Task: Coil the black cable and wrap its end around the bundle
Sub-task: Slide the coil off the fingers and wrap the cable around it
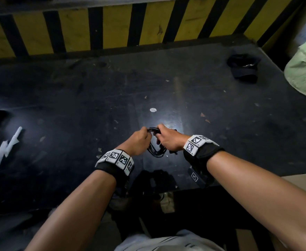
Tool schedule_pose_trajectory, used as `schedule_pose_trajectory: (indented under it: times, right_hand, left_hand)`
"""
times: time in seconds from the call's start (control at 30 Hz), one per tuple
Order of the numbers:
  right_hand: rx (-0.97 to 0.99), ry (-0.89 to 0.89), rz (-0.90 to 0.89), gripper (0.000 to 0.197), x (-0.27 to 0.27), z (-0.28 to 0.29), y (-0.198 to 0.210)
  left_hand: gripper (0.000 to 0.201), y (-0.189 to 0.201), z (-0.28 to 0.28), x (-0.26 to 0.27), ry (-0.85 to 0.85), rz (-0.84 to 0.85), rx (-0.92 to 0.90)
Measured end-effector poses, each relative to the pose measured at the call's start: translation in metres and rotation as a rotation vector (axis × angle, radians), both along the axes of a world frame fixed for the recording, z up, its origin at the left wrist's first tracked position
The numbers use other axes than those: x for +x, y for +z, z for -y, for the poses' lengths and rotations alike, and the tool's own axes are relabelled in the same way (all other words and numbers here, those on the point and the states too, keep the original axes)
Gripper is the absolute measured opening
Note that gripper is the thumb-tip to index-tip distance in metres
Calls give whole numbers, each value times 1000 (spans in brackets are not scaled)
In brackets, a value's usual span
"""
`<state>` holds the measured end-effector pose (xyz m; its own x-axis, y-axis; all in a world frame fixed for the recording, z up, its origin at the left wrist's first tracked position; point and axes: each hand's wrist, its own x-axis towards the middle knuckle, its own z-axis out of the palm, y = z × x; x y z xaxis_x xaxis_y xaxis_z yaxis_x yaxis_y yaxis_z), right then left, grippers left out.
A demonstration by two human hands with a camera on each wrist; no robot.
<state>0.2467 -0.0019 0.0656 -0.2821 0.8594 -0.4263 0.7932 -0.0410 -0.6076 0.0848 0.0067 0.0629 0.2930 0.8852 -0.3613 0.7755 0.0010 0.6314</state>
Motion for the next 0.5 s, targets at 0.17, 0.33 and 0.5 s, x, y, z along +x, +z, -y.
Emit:
schedule_pose_trajectory:
  times: [0.17, 0.33, 0.5]
  right_hand:
    - [-21, 17, 65, 33, 13, 9, -5]
    - [50, 118, 142, 29, 21, 19, -11]
    - [93, 185, 175, 26, 26, 24, -21]
  left_hand:
    - [24, -9, 4, 3, 37, -67, -43]
    - [21, -11, 10, 3, -114, -202, -62]
    - [10, -14, 16, 9, -159, -129, -26]
